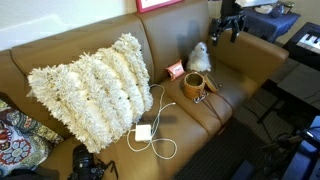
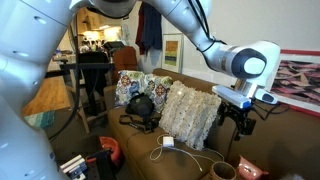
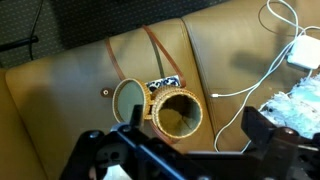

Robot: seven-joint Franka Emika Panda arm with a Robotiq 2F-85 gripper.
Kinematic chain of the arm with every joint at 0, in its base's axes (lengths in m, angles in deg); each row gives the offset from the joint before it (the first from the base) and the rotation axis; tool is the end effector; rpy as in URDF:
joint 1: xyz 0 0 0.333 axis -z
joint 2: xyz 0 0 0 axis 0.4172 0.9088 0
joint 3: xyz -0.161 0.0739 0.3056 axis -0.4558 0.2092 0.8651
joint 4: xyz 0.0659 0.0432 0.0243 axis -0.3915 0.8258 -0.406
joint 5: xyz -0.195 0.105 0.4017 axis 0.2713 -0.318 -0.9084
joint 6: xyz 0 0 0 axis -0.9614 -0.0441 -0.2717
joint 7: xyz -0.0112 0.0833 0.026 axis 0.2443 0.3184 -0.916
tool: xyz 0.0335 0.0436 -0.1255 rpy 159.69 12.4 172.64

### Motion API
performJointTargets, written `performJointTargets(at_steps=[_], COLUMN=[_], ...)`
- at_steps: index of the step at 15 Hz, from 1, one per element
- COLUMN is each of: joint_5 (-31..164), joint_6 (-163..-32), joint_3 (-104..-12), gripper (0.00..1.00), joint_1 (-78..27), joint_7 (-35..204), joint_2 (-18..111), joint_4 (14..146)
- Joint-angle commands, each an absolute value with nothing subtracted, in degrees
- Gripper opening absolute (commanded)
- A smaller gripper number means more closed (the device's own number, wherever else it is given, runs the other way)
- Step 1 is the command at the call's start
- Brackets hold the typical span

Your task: Pick up the brown object from the couch and slightly move it to the right.

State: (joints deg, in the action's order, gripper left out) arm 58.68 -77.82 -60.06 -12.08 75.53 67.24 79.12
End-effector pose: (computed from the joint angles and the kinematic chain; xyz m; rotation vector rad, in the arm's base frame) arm 0.7014 -0.2215 0.1944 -3.0419 0.4279 0.3581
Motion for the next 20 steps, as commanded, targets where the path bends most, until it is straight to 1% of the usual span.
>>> performJointTargets(at_steps=[1,6,14,20], joint_5=[57.3,57.8,59.0,59.8], joint_6=[-75.9,-76.8,-72.3,-67.8], joint_3=[-58.8,-59.2,-60.5,-61.1], gripper=[1.0,1.0,1.0,1.0], joint_1=[-11.2,-10.0,-6.6,-4.9], joint_7=[74.5,74.4,75.2,75.3], joint_2=[71.5,79.1,96.7,104.4], joint_4=[72.3,67.0,52.1,42.2])
